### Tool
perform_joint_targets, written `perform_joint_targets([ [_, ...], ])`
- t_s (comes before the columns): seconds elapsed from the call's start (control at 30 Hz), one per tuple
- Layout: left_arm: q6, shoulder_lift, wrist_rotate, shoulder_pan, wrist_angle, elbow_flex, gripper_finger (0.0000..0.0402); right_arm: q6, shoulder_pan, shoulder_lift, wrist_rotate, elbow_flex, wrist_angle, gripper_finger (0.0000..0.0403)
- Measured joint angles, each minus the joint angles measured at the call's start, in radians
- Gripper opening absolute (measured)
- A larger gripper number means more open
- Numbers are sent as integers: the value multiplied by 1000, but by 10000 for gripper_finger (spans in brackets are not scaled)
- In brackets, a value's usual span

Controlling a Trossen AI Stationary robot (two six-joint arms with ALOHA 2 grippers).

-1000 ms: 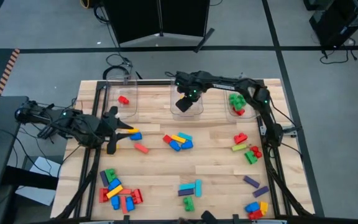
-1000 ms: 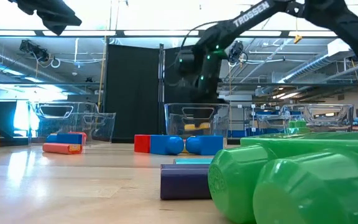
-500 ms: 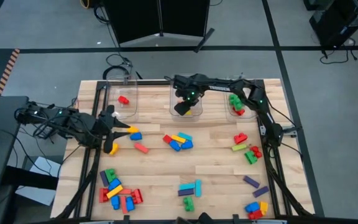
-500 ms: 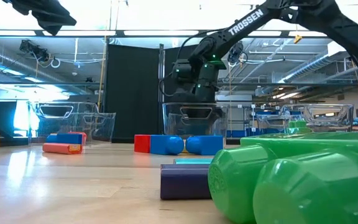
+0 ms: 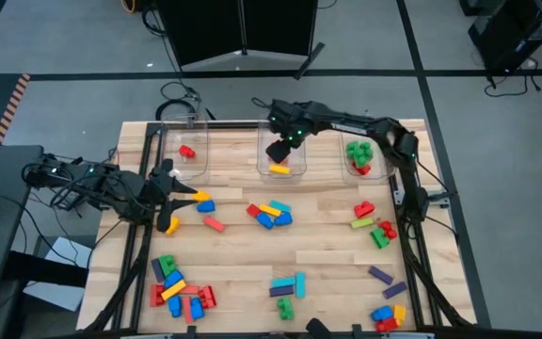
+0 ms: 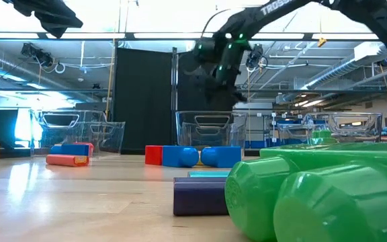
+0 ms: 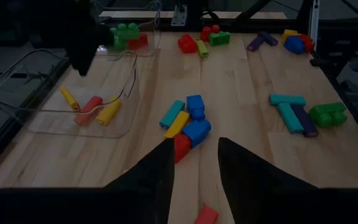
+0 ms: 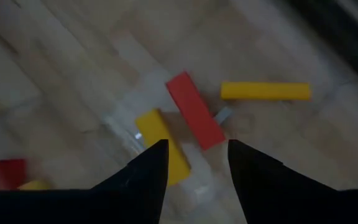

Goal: Sort blocks by size
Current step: Put the blue 1 stud game piece into the left transparent bin

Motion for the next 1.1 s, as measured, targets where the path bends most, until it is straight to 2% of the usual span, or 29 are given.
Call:
perform_joint_targets([
  [0.23, 0, 0, 0, 0, 10, 0, 131, 58, 23, -108, 51, 0, -17, 176],
  [0.47, -1, 1, 0, 0, 11, 0, 131, 51, 148, -217, 306, 0, -105, 176],
  [0.57, -1, 1, 0, 0, 11, 0, 131, 73, 226, -264, 377, 0, -145, 176],
  [0.93, -1, 1, -1, 0, 64, 0, 131, 72, 474, -334, 385, -2, -185, 176],
  [1.1, -2, 1, -1, 0, 93, 1, 131, 78, 558, -334, 385, -69, -158, 180],
])
